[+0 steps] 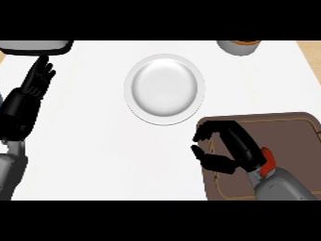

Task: Pick the bell pepper from the tray and place it in the plate

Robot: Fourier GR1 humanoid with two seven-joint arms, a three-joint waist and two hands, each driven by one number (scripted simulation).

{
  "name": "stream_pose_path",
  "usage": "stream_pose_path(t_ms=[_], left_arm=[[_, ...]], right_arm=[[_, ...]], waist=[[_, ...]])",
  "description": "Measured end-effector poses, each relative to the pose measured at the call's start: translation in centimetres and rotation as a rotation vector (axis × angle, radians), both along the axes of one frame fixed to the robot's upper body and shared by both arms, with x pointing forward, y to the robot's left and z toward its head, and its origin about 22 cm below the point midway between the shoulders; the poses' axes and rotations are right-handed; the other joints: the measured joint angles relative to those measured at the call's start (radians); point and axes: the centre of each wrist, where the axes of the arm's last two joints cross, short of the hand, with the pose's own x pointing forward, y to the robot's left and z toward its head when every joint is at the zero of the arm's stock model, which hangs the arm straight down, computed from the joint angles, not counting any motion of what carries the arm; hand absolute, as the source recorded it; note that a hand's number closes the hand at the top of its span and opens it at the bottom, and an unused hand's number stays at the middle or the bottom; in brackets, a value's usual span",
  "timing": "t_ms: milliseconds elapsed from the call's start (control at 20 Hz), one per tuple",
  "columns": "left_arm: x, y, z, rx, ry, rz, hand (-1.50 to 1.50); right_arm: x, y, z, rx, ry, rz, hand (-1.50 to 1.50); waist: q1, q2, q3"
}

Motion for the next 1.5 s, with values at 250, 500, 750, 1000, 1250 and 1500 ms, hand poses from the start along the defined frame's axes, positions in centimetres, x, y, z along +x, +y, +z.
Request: stream_pose_path(t_ms=[250, 500, 750, 1000, 1250, 1500], left_arm=[[-0.1, -0.6, 1.1, -0.012, 0.002, -0.028, 0.0], [-0.6, -0.3, 2.0, -0.021, 0.0, -0.029, 0.0], [-0.8, -1.1, 2.2, -0.022, 0.001, -0.029, 0.0], [-0.8, -1.2, 2.3, -0.015, 0.005, -0.02, 0.0], [-0.6, -1.3, 2.3, -0.014, 0.008, -0.027, 0.0], [-0.4, -1.0, 2.7, -0.016, 0.001, -0.033, 0.0]], right_arm=[[-4.1, 1.0, -4.2, 0.213, -0.04, -0.043, -1.5], [-5.5, -0.3, -3.2, 0.315, -0.141, -0.047, -1.5], [-5.5, -2.6, 1.3, 0.188, -0.211, -0.084, -1.5], [-5.2, -4.9, 4.9, -0.114, -0.132, -0.133, -1.5], [-5.6, -5.8, 7.6, -0.422, 0.018, -0.158, -1.5], [-5.9, -4.9, 9.9, -0.632, 0.194, -0.163, -1.5]], waist=[[-0.01, 0.008, 0.006], [-0.011, 0.01, 0.006], [-0.014, 0.008, 0.005], [-0.023, 0.005, 0.001], [-0.019, 0.007, 0.0], [-0.007, 0.01, 0.001]])
